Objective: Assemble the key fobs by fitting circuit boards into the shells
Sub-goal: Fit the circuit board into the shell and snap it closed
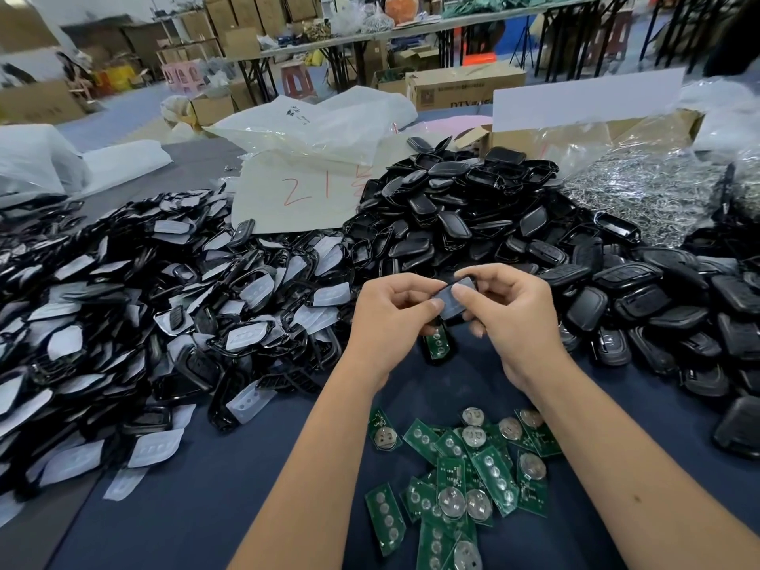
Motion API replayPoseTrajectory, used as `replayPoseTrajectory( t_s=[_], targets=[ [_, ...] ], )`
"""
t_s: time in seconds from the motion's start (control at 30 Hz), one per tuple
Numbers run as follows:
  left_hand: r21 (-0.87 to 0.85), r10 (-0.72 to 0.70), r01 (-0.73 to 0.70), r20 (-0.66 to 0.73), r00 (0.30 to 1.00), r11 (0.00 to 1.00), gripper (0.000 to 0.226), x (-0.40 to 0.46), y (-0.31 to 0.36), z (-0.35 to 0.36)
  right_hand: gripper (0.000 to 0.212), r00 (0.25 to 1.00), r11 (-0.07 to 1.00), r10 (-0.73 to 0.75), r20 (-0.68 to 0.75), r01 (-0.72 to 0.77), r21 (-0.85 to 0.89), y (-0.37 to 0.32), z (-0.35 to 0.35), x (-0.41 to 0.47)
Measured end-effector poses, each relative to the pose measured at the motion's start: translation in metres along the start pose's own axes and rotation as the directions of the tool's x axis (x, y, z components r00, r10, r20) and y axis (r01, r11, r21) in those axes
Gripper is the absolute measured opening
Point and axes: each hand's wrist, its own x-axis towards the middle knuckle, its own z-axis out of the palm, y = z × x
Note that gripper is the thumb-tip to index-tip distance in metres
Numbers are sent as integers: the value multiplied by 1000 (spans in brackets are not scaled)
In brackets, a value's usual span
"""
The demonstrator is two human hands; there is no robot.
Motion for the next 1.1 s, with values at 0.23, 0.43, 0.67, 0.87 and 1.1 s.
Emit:
replayPoseTrajectory(
  t_s=[0.23, 0.43, 0.67, 0.87, 1.1],
  targets=[
    [32, 52, -52, -2, 999, 998, 19, 1, -1, 3, 27, 993, 988, 115, -37, -110, 104, -4, 2, 1],
    [39, 51, -51, 2, 999, 998, 17, 2, -1, 1, 24, 991, 990, 118, -69, -112, 82, -4, 3, 0],
    [6, -13, 13, -14, 1000, 1000, 17, 4, -3, -1, 12, 996, 997, 49, -78, -53, -49, -2, 4, -1],
    [-80, -132, 132, -4, 991, 988, 16, 4, -5, -5, 17, 928, 756, -364, 73, 341, -559, -8, -2, -3],
    [-368, -305, 292, 23, 952, 883, 15, 9, -2, -18, 17, 829, 607, -391, 399, 559, -565, -12, -4, -4]
  ],
)
